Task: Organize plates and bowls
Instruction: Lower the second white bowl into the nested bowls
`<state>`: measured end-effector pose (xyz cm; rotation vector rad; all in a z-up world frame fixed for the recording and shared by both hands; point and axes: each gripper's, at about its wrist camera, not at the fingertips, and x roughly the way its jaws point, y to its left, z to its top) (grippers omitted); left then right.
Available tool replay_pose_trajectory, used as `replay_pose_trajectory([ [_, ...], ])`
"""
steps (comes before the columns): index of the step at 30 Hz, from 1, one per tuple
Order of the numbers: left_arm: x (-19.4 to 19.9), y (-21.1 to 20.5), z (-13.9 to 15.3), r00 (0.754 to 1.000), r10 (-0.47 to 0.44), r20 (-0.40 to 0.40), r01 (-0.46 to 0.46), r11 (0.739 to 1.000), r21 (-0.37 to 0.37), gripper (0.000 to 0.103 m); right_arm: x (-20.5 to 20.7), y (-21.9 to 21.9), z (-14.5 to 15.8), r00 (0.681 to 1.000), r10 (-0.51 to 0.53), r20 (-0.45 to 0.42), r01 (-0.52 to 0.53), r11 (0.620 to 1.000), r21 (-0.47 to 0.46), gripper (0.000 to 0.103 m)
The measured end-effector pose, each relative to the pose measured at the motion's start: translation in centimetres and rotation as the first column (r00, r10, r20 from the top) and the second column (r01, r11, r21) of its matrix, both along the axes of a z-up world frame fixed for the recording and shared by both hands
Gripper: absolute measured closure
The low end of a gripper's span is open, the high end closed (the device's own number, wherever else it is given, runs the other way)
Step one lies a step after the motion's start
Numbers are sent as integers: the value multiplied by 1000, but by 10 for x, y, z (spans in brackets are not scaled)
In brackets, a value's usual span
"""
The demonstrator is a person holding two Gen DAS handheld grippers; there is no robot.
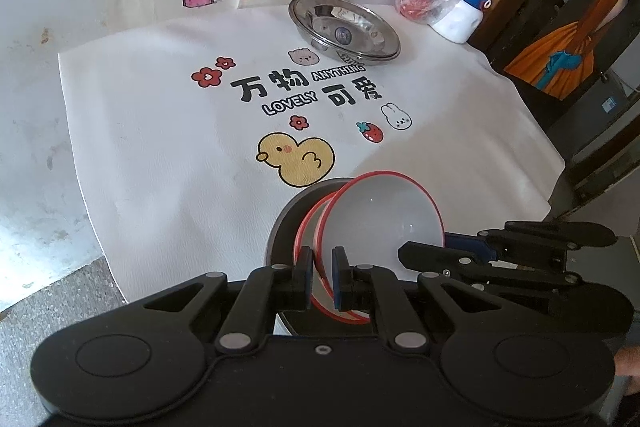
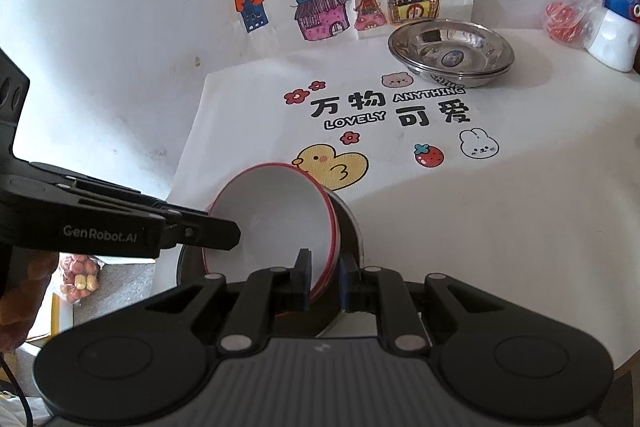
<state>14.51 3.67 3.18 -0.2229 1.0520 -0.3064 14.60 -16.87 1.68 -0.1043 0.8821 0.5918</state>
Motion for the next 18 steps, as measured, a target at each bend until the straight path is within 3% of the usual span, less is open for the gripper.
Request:
replay_pose_trajectory([
  [18,16,7,-2,997,-24,-67,21,999,-39,94,20,12,-2,997,42,-67,-44,998,-35,87],
])
